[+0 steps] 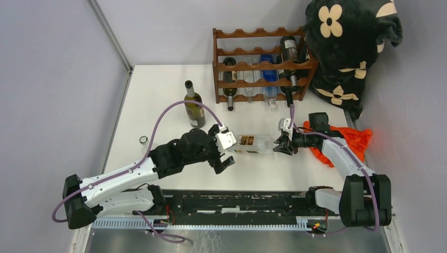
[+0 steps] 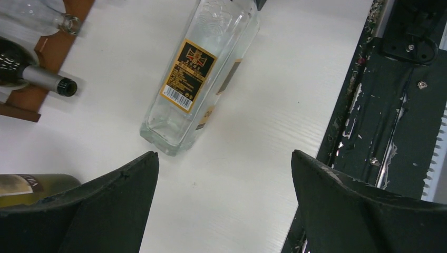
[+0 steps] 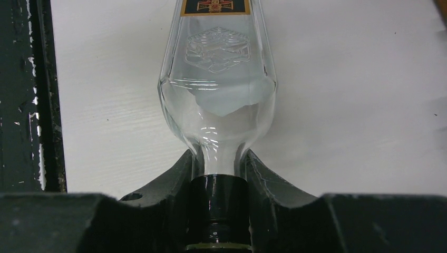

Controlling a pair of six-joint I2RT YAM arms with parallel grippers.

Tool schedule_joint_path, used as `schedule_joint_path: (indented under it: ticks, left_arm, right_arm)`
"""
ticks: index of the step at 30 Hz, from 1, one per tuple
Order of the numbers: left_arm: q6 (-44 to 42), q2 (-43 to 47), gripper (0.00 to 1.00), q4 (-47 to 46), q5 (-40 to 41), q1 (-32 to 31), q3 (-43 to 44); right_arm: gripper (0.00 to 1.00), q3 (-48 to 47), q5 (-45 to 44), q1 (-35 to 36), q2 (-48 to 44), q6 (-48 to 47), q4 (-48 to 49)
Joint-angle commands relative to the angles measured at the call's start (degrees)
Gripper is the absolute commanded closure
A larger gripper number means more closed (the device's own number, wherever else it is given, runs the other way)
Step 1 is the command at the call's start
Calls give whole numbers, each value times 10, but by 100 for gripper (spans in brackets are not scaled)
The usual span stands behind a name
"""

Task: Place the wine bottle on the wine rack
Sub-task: Pick up the wine bottle from the center of the board.

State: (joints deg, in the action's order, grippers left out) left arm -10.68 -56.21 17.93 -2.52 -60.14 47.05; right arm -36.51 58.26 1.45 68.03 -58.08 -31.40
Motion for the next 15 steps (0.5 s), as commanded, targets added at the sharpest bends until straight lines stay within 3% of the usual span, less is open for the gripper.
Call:
schedule_joint_path:
  ticks: [1,10,15]
  left_arm:
    - [56,10,0,-83,-22,1,-16]
    - [52,21,0,-13,10,1,14]
    - [50,27,0,26,16,2,14]
  right_arm:
    - [100,-11,95,1,-10,57,76]
    - [100,29,125,-4,-59,191,215]
    - [100,34,132,-11,-81,226,245]
